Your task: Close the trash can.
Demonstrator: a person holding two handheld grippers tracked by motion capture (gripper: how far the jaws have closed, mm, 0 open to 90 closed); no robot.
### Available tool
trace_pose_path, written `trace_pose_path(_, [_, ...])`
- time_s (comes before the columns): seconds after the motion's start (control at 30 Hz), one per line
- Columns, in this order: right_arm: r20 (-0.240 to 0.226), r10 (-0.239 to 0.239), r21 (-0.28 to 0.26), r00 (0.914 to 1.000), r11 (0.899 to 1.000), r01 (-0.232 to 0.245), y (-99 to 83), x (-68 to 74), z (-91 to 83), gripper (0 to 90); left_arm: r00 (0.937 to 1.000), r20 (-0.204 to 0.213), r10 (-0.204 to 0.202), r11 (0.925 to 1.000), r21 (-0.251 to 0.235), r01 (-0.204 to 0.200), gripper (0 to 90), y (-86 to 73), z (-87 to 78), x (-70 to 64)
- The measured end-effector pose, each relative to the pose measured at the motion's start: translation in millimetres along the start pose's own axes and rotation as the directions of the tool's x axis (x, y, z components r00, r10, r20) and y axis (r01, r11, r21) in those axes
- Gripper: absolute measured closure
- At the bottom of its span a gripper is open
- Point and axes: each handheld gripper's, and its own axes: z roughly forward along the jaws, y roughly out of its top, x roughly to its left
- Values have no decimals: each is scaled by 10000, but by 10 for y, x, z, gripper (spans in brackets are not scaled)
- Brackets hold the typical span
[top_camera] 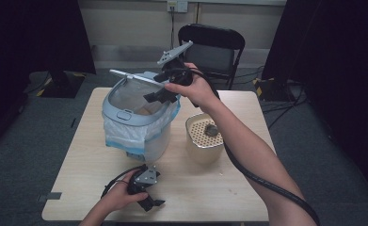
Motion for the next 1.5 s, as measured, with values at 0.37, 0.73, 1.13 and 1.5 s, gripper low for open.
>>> trace_pose_path(0.37, [-483, -154, 52, 9987, 9999, 156, 32, 114, 72, 155, 10000, 2, 8, 10000, 5, -8, 0, 0, 0, 0])
trace_pose_path(0.73, [-854, -128, 140, 9963, 9998, 141, 34, 202, 152, 155, 10000, 0, 11, 10000, 8, -11, 0, 0, -1, 1])
trace_pose_path(1.13, [-1185, 99, 286, 9929, 9996, -66, -24, 213, 230, 155, 10000, 10, -9, 10000, -51, 9, 0, -2, 4, 0])
trace_pose_path(1.5, [-1067, 327, 313, 9938, 9991, -295, -89, 147, 242, 478, 10000, 13, 3, 10000, 5, -3, 0, 0, 0, -1])
